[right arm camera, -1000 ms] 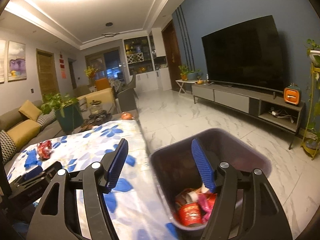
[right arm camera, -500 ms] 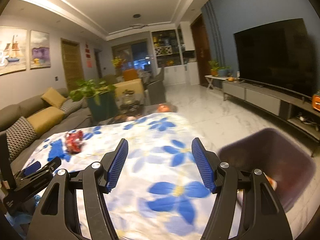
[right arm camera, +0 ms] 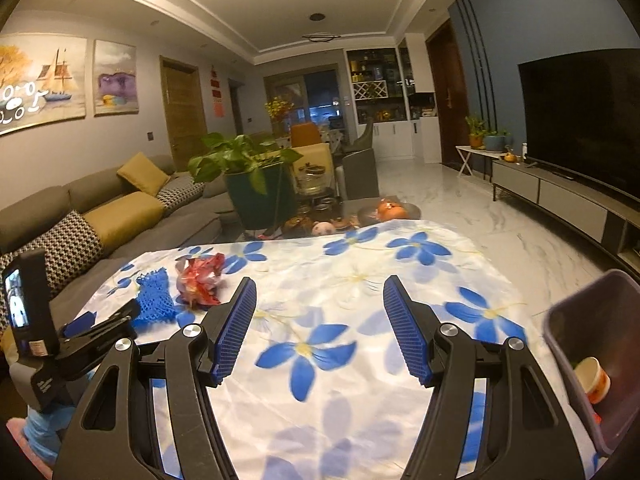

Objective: Collect trash
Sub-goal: 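Move both open tools back toward the blue mesh and red wrapper, then grasp the blue mesh sleeve with the left tool while the right tool grasps the red wrapper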

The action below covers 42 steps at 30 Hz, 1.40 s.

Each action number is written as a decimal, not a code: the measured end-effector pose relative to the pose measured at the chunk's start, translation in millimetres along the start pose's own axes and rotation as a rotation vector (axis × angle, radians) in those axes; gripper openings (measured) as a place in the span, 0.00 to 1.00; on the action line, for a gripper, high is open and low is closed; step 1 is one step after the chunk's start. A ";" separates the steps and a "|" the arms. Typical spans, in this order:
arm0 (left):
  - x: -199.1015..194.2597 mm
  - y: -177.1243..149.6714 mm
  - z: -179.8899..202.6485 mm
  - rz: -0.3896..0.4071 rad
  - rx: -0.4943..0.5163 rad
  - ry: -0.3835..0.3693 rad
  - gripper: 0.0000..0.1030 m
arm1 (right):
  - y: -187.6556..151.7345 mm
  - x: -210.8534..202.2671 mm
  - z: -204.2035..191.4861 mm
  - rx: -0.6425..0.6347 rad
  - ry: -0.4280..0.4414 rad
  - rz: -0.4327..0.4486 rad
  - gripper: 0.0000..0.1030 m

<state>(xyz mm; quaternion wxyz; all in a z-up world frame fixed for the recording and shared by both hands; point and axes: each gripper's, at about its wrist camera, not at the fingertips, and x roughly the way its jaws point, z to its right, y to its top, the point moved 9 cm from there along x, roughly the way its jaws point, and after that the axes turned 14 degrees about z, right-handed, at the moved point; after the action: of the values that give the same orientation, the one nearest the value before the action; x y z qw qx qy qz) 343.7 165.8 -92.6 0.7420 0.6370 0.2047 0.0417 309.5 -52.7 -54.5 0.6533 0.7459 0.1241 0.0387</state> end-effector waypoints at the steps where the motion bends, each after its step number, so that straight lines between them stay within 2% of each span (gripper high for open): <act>1: 5.6 0.0 -1.0 -0.006 0.001 0.004 0.89 | 0.9 2.2 -2.6 -0.003 0.003 -0.001 0.63; 9: 45.9 -9.0 -6.6 -0.095 -0.053 0.004 0.87 | 1.6 32.1 -23.3 -0.023 0.024 -0.010 0.63; 15: 73.6 -16.1 -2.4 -0.158 -0.031 -0.022 0.72 | -0.2 64.1 -41.8 -0.040 0.044 -0.032 0.63; 20: 90.9 -29.4 -6.3 -0.228 -0.015 -0.021 0.53 | -14.2 90.5 -62.9 -0.057 0.064 -0.067 0.63; 23: 91.9 -30.4 -7.5 -0.227 -0.027 -0.040 0.34 | -21.9 100.9 -74.5 -0.067 0.079 -0.086 0.63; 25: 93.0 -31.9 -9.1 -0.233 -0.052 -0.056 0.15 | -26.1 108.1 -85.6 -0.087 0.091 -0.093 0.63; 26: 93.1 -32.9 -10.3 -0.236 -0.074 -0.072 0.12 | -27.4 111.1 -90.9 -0.097 0.096 -0.093 0.63; 31: 84.3 -23.8 -16.8 -0.183 -0.148 -0.104 0.10 | -41.4 131.3 -114.6 -0.120 0.130 -0.126 0.63; 37: 63.1 -3.6 -39.4 -0.055 -0.158 -0.032 0.09 | -58.5 150.1 -139.9 -0.096 0.173 -0.165 0.63; 42: 63.2 -3.4 -49.9 -0.045 -0.192 -0.012 0.09 | -64.5 165.9 -161.7 -0.119 0.196 -0.179 0.63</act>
<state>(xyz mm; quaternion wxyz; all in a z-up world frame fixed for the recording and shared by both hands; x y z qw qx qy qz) 383.0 231.9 -116.9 0.8017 0.5583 0.2096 0.0408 425.6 149.8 -112.1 0.6821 0.6843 0.2508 0.0602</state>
